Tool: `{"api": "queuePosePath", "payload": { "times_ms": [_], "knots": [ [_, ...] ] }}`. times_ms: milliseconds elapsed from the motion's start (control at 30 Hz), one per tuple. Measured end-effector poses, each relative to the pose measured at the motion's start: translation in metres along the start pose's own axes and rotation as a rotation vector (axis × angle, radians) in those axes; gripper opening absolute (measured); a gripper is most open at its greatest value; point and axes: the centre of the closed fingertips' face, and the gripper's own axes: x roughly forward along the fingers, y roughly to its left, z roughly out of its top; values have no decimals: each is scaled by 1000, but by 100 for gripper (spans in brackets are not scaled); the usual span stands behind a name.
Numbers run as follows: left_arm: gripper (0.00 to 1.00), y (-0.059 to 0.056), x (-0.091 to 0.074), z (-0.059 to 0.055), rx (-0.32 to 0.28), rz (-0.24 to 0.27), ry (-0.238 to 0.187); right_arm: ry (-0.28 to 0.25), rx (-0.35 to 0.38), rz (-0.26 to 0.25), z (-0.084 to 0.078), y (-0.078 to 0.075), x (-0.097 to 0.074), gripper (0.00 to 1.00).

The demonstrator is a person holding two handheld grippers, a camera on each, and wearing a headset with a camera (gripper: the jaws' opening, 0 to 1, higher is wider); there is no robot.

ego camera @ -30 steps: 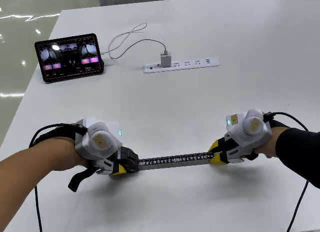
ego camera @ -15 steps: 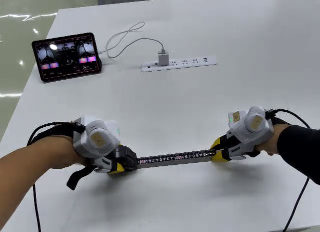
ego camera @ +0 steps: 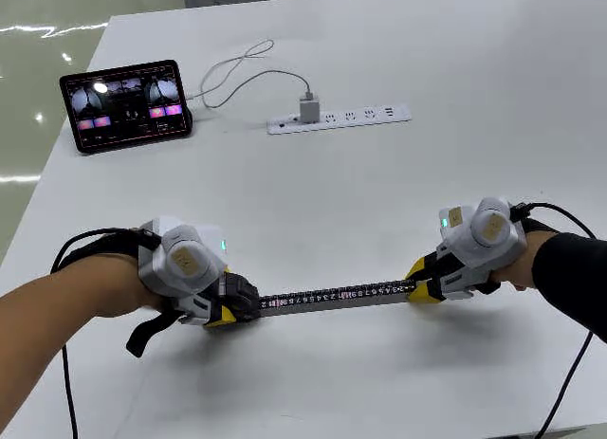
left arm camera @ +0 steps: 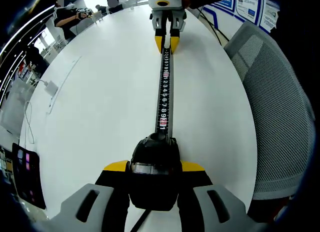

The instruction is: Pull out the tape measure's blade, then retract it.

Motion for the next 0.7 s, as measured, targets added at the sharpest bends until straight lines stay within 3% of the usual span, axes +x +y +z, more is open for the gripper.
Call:
{"api": "queuePosePath", "payload": {
  "times_ms": [700],
  "knots": [
    [31,1,0,-1,-5,4,-2,9,16,-3,-9,-1,-7,9]
  ]
}}
